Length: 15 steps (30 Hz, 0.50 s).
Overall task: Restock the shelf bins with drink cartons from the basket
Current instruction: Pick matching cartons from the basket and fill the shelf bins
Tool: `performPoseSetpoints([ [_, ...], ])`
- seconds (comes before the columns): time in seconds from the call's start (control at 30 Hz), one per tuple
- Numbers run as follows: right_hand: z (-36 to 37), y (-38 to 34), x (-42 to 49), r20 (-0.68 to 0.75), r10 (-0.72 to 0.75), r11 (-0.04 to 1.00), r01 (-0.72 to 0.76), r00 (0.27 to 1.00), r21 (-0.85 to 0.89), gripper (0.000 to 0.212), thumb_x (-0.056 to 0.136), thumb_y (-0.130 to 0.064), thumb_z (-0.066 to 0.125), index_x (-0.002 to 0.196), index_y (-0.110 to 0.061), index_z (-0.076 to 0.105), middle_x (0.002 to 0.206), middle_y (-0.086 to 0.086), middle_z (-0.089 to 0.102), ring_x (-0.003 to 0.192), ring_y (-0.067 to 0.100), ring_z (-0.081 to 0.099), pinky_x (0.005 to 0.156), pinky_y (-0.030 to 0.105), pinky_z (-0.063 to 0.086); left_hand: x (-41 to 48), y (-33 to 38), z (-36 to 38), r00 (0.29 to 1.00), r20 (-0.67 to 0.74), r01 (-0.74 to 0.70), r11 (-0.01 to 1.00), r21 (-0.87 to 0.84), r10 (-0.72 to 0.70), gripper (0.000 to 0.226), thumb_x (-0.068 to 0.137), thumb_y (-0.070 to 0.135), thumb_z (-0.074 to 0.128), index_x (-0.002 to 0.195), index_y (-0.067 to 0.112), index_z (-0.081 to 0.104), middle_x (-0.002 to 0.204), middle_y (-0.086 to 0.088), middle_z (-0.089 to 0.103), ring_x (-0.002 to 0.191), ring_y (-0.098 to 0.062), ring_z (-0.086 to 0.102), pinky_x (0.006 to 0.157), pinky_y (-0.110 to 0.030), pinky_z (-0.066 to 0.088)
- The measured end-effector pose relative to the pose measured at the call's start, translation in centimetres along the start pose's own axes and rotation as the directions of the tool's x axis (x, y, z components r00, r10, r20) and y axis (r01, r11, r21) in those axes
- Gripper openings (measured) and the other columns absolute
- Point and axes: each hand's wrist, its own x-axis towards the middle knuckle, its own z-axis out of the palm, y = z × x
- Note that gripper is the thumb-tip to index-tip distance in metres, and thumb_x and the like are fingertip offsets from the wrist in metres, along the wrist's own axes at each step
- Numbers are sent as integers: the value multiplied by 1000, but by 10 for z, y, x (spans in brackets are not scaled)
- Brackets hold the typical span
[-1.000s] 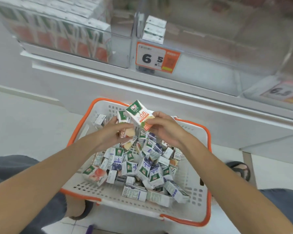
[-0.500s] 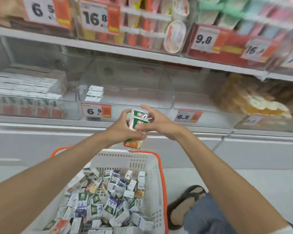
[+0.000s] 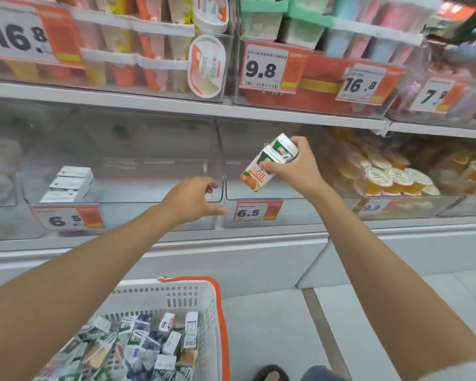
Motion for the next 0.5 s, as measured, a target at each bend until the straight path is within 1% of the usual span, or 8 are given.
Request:
performPoseSetpoints([
  [0.07, 11, 12, 12, 87, 14, 997, -8, 996, -71, 67, 65, -13, 89, 115, -12, 44, 94, -5, 63, 76, 0, 63, 67, 22, 54, 2, -7, 9, 1000, -5, -1, 1000, 31, 1, 67, 68, 57, 78, 122, 23, 60, 110, 5, 65, 100, -14, 60, 89, -33, 50],
  [0.13, 26, 23, 20, 283, 91, 990, -56, 955, -131, 64, 68, -18, 88, 118, -12, 48, 101, -2, 64, 85, 5, 66, 72, 26, 56, 3, -11, 12, 998, -55, -36, 999, 39, 38, 58, 69, 58, 77, 114, 25, 62, 98, 9, 65, 89, -11, 60, 81, -31, 51],
  [0.23, 45, 28, 29, 585, 333, 926, -139, 739, -351, 50, 80, -43, 76, 122, -27, 53, 125, -10, 55, 115, 14, 57, 94, 34, 52, 3, -14, 14, 992, -99, -76, 997, 27, 78, 51, 68, 56, 78, 107, 27, 62, 91, 10, 65, 82, -9, 60, 76, -30, 53],
  [0.27, 48, 28, 32, 618, 388, 902, -145, 684, -406, 44, 83, -44, 71, 120, -32, 53, 124, -12, 54, 116, 14, 57, 97, 36, 51, 2, -14, 14, 991, -105, -79, 997, 26, 81, 50, 68, 55, 78, 107, 26, 62, 91, 10, 65, 82, -10, 60, 76, -30, 54],
  [0.33, 51, 28, 36, 633, 448, 880, -185, 631, -437, 40, 87, -36, 69, 123, -33, 52, 118, -7, 58, 107, 20, 65, 96, 41, 53, 1, -12, 14, 990, -106, -87, 996, 27, 89, 50, 69, 54, 79, 107, 26, 63, 91, 10, 64, 82, -10, 60, 77, -31, 55],
  [0.4, 51, 26, 35, 630, 454, 876, -186, 630, -446, 50, 88, -32, 69, 133, -34, 48, 126, -3, 58, 110, 22, 64, 98, 41, 52, 0, -11, 12, 991, -93, -95, 995, 13, 96, 52, 68, 53, 79, 108, 25, 63, 92, 10, 64, 83, -10, 60, 78, -31, 54],
  [0.43, 51, 24, 32, 614, 429, 878, -146, 663, -456, 58, 87, -31, 70, 139, -34, 44, 136, -3, 53, 117, 20, 58, 102, 39, 48, -1, -10, 10, 992, -83, -97, 995, -6, 96, 53, 67, 51, 80, 109, 24, 63, 93, 9, 64, 84, -11, 60, 79, -30, 54],
  [0.5, 52, 21, 23, 517, 283, 903, -42, 808, -428, 66, 83, -29, 74, 142, -30, 44, 146, -3, 44, 123, 14, 49, 102, 28, 41, -7, -9, 6, 992, -90, -98, 993, -66, 92, 53, 67, 48, 83, 107, 20, 64, 94, 7, 64, 86, -12, 59, 81, -29, 52],
])
